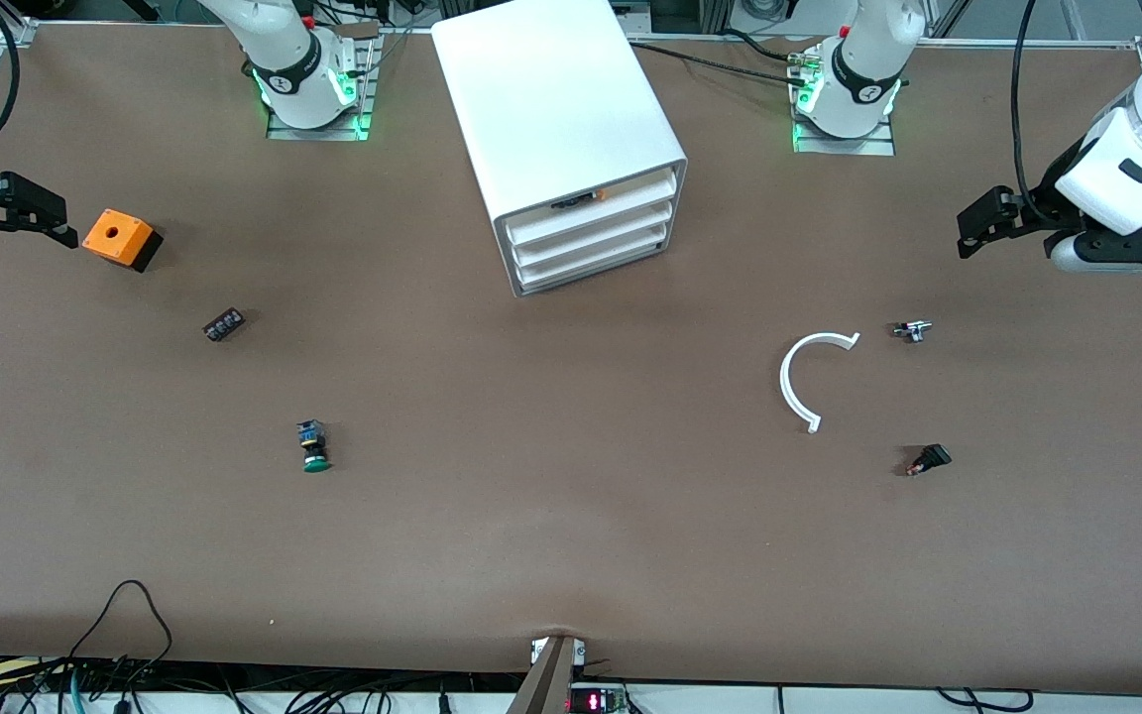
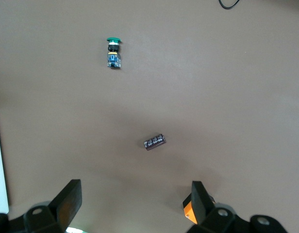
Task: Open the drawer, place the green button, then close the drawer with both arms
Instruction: 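Move both grippers out from the rest pose toward the table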
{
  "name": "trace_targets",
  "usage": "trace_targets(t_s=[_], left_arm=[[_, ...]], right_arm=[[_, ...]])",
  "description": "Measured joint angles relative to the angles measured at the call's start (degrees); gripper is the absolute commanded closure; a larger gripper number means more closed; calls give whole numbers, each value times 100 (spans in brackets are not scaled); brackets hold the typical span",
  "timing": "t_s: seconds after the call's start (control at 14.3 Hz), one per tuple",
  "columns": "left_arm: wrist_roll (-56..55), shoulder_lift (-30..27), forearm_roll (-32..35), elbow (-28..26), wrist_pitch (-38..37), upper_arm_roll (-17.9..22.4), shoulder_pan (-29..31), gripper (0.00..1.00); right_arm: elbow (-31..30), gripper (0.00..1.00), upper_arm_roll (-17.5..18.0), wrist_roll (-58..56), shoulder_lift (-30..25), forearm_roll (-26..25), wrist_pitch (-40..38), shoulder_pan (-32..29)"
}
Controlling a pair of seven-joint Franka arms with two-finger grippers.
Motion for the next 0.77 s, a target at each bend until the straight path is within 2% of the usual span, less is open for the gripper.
trace_targets(t_s=[0.77], left_arm=[[-3,0,0,65,-224,1,5,0]], right_arm=[[-1,0,0,76,42,0,-4,0]])
